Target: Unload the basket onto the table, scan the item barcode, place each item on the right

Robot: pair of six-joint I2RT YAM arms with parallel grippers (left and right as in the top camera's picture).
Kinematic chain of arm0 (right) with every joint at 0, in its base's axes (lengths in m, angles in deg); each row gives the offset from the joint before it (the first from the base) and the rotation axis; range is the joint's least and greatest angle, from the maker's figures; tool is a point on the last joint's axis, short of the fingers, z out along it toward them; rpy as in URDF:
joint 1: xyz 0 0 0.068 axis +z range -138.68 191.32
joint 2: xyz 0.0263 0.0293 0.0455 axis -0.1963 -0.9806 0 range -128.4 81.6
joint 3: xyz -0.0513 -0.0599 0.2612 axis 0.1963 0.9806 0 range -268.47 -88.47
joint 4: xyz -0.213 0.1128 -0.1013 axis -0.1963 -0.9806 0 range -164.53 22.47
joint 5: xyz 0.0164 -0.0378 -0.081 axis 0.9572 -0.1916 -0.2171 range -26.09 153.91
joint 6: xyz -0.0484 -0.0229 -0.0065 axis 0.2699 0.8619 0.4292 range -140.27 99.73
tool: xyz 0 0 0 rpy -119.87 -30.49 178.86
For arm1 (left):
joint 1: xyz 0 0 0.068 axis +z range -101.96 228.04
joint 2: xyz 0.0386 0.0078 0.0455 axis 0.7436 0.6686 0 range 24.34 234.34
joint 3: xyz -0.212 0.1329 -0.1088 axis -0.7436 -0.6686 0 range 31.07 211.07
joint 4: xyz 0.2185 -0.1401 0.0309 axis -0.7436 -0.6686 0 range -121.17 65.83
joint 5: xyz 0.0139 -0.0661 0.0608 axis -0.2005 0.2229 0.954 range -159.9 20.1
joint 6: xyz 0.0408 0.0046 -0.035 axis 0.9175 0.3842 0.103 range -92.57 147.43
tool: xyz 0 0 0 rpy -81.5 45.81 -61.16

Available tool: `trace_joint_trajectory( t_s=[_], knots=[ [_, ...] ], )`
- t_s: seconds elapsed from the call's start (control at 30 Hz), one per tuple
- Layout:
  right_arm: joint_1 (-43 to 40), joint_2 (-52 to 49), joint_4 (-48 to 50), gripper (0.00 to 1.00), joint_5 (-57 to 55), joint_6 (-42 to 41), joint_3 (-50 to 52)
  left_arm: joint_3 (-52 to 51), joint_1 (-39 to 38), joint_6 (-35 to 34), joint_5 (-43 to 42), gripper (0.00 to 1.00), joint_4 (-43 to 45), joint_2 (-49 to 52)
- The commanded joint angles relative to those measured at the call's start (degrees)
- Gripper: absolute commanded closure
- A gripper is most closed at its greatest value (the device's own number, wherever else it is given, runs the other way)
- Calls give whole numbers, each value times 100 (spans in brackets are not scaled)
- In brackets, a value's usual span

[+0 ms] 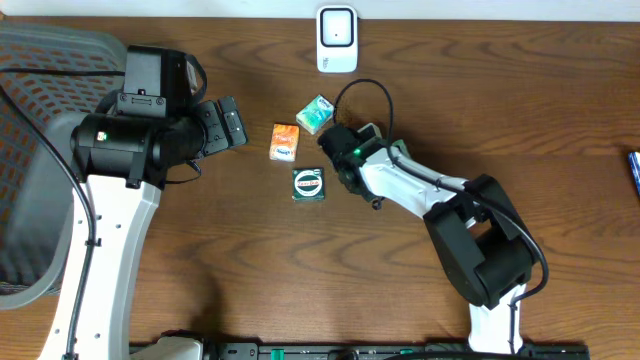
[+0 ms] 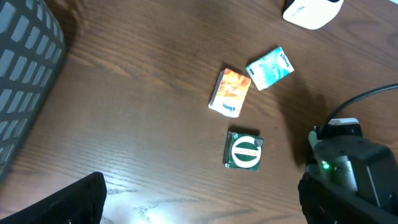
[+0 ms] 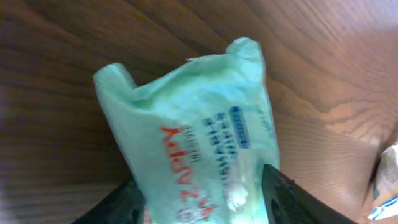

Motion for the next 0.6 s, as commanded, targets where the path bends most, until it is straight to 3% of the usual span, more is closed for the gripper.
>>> trace_joint_trajectory(
  t_s=[0.0, 0.07, 0.17, 0.37, 0.57],
  knots=[
    [-79, 33, 138, 62, 133, -28, 146, 70, 24, 33, 35, 2, -13, 2],
    [-87, 33, 232, 80, 136, -31, 186, 70, 24, 33, 35, 2, -13, 2],
    [-87, 33, 271, 97, 199, -31, 192, 70, 24, 33, 35, 2, -13, 2],
    [-92, 59, 260, 99, 874, -33, 39, 70, 24, 33, 35, 2, -13, 2],
    [-304, 420, 245, 99, 2498, -28, -269, 70, 24, 33, 35, 2, -13, 2]
  ],
)
